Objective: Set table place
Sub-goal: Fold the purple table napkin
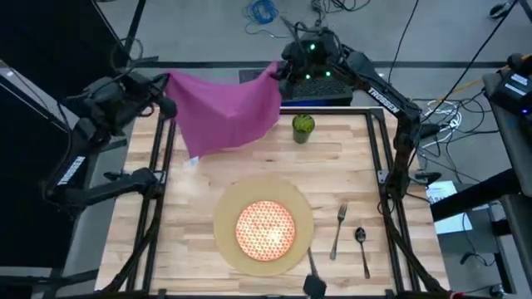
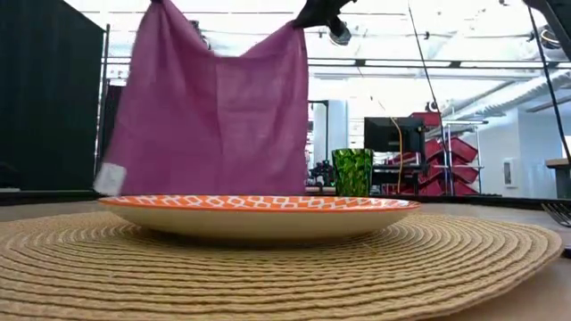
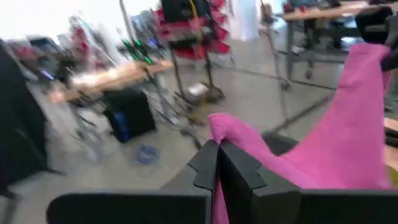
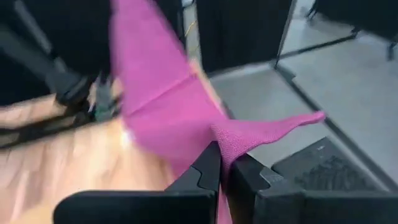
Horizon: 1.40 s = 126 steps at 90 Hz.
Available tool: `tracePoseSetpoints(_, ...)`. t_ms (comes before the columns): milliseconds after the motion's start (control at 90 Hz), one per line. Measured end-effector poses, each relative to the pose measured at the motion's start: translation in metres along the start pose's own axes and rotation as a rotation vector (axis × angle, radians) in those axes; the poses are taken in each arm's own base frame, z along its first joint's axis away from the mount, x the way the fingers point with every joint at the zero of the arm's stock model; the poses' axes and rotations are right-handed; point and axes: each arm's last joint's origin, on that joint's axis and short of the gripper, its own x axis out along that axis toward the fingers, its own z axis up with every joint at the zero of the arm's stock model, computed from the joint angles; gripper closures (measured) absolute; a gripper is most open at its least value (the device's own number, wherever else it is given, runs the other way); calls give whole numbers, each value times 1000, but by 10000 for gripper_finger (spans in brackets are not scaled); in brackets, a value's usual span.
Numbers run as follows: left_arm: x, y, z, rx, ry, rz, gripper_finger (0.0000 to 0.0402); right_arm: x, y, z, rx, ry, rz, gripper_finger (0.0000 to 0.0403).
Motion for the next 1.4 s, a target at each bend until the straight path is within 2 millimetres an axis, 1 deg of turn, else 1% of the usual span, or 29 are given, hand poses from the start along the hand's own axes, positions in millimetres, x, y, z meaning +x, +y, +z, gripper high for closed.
tracePoseSetpoints(67,-7,-1,-11,-20,21,-19,402,1,11,-6,-22,65,-3,403)
tracePoseSetpoints(156,-26,-3,-35,-55,22,-22,402,0,20,-12,-32,137,-8,403)
tracePoseSetpoints(233,-49,-4,-54,-104,-15,-24,402,-1,25,-15,-36,150,-9,403)
tracePoseSetpoints(333,-81,-5,-79,-162,-26,-40,402,-4,36,-26,-33,168,3,403)
tracePoseSetpoints(389,-96,-5,-90,-200,-31,-62,402,-6,42,-38,-18,193,16,403)
tracePoseSetpoints(467,-110,-6,-102,-250,-17,-105,402,-10,53,-57,5,183,29,403)
tracePoseSetpoints(611,-132,-9,-120,-313,5,-177,402,-20,69,-101,80,125,49,403)
tracePoseSetpoints(689,-137,-12,-127,-344,40,-203,402,-26,79,-125,117,104,54,403)
tracePoseSetpoints(744,-139,-15,-129,-369,72,-225,402,-30,86,-138,133,71,58,403)
tracePoseSetpoints(822,-144,-21,-131,-388,122,-259,402,-38,100,-152,151,39,85,403)
tracePoseSetpoints(933,-154,-31,-125,-389,101,-290,402,-46,117,-167,156,23,103,403)
tracePoseSetpoints(1067,-164,-42,-121,-346,96,-219,402,-52,127,-169,158,10,100,403)
tracePoseSetpoints(1244,-159,-53,-129,-376,172,-259,402,-52,137,-173,179,40,130,403)
tracePoseSetpoints(1400,-156,-61,-130,-374,182,-266,402,-53,158,-179,198,77,189,403)
